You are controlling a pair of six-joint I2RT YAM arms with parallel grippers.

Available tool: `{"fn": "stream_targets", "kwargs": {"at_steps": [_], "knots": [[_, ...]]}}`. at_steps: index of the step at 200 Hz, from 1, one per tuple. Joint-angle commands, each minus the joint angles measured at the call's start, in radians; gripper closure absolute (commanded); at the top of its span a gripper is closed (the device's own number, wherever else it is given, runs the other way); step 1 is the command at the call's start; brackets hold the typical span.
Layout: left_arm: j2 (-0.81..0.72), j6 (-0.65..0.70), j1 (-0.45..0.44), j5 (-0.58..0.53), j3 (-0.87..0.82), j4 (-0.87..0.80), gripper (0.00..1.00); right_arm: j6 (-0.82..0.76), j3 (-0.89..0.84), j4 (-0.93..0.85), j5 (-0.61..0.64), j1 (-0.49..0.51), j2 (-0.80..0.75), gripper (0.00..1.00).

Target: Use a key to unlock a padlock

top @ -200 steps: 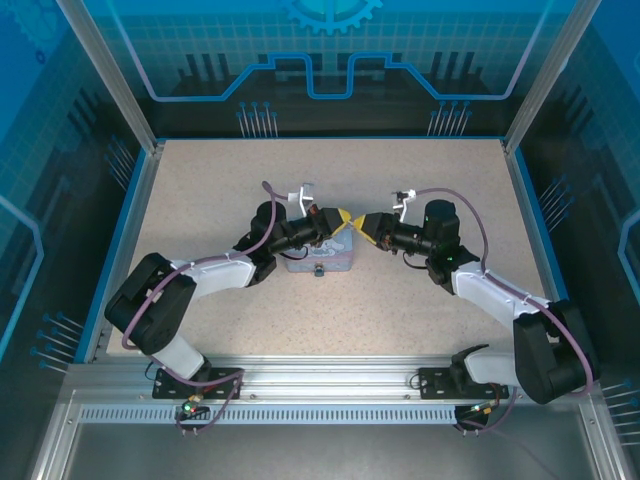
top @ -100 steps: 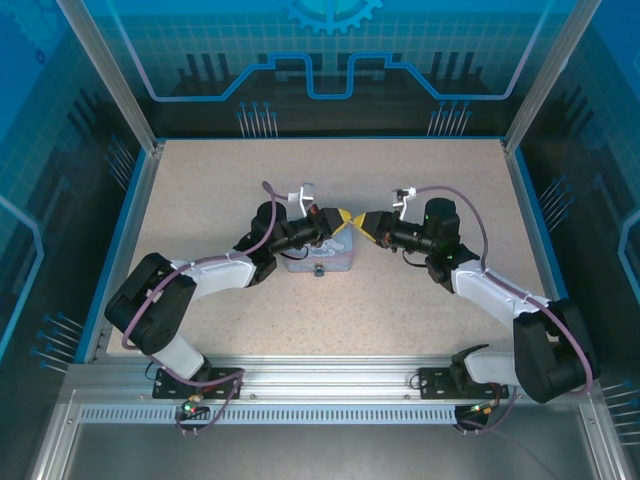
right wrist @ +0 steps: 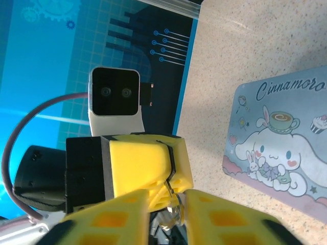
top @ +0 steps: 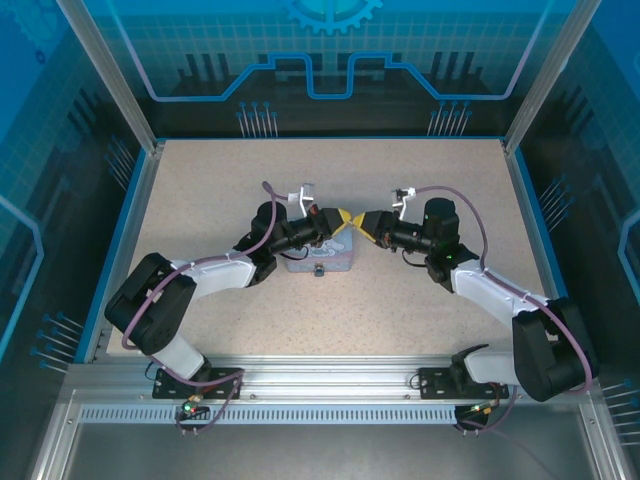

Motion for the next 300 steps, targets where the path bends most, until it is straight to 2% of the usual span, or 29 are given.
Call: {"fn": "stream_targets", "kwargs": {"at_steps": [1,12,44,112,161,205,225,238,300], "knots": [[-0.006,0.010,-0.005,-0.010,0.017,0.001,1.00,-0.005,0.001,0.030,-0.006,0.007,0.005,0.54],[-0.006,0.010,-0.005,-0.010,0.018,0.001,1.00,-0.002,0.002,0.028,-0.001,0.005,0.007,0.50],[-0.007,0.009,-0.005,-0.010,0.017,0.002,1.00,0.002,0.010,0.027,-0.003,0.002,0.012,0.52],[-0.006,0.012,-0.005,-0.012,0.019,-0.007,1.00,-0.006,0.007,0.039,-0.015,0.001,0.021,0.74],[-0.006,0.016,-0.005,-0.013,0.022,-0.013,1.00,-0.009,0.000,0.044,-0.022,0.002,0.014,0.79],[-0.007,0.017,-0.006,-0.014,0.026,-0.016,1.00,-0.015,-0.010,0.044,-0.028,0.002,0.009,0.78],[-0.007,0.019,-0.005,-0.014,0.029,-0.019,1.00,-0.023,-0.018,0.040,-0.025,0.003,0.003,0.71],[-0.010,0.020,-0.005,-0.014,0.031,-0.025,1.00,-0.028,-0.019,0.032,-0.023,0.002,0.000,0.71],[-0.010,0.020,-0.005,-0.014,0.034,-0.027,1.00,-0.037,-0.029,0.025,-0.023,0.000,-0.003,0.80]]}}
